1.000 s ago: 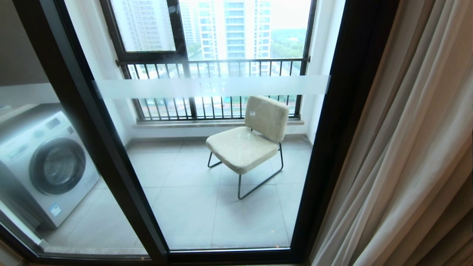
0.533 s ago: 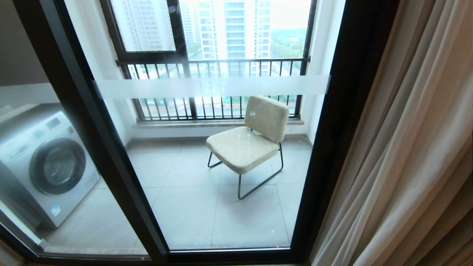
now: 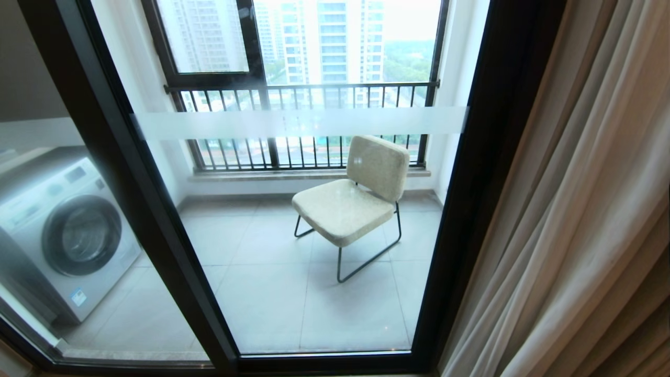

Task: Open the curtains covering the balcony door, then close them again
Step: Close the inner curtains on both sides

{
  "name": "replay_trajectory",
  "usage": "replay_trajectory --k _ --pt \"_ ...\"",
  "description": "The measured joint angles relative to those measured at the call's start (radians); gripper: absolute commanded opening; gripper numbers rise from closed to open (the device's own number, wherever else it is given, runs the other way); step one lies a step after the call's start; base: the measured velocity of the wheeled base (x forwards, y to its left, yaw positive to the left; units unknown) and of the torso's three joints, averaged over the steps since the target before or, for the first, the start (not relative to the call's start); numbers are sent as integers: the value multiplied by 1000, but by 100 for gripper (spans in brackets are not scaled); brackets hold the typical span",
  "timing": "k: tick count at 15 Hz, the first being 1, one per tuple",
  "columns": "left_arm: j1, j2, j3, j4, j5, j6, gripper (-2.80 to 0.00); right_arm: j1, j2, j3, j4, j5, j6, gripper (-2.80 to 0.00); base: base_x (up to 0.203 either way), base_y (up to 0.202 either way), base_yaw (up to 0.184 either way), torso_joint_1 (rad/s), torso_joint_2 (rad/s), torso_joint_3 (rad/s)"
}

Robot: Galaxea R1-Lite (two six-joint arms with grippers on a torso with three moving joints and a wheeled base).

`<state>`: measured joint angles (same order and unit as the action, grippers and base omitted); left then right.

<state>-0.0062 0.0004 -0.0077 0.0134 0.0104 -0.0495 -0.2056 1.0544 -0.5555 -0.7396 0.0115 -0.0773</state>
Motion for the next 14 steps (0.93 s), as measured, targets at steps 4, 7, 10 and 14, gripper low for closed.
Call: replay_trajectory --k 4,7,10,14 --pt "0 0 0 0 0 1 -280 -57 170 -134 -39 1 -1 0 0 0 0 0 0 0" --pt "0 0 0 0 0 1 -280 -61 294 -205 -128 6 8 0 0 0 0 0 0 0" --pt "0 0 0 0 0 0 -280 -62 410 -290 -178 7 21 0 0 0 0 0 0 0" --pt "0 0 0 0 0 0 -280 -62 519 -383 -183 7 23 0 0 0 0 0 0 0"
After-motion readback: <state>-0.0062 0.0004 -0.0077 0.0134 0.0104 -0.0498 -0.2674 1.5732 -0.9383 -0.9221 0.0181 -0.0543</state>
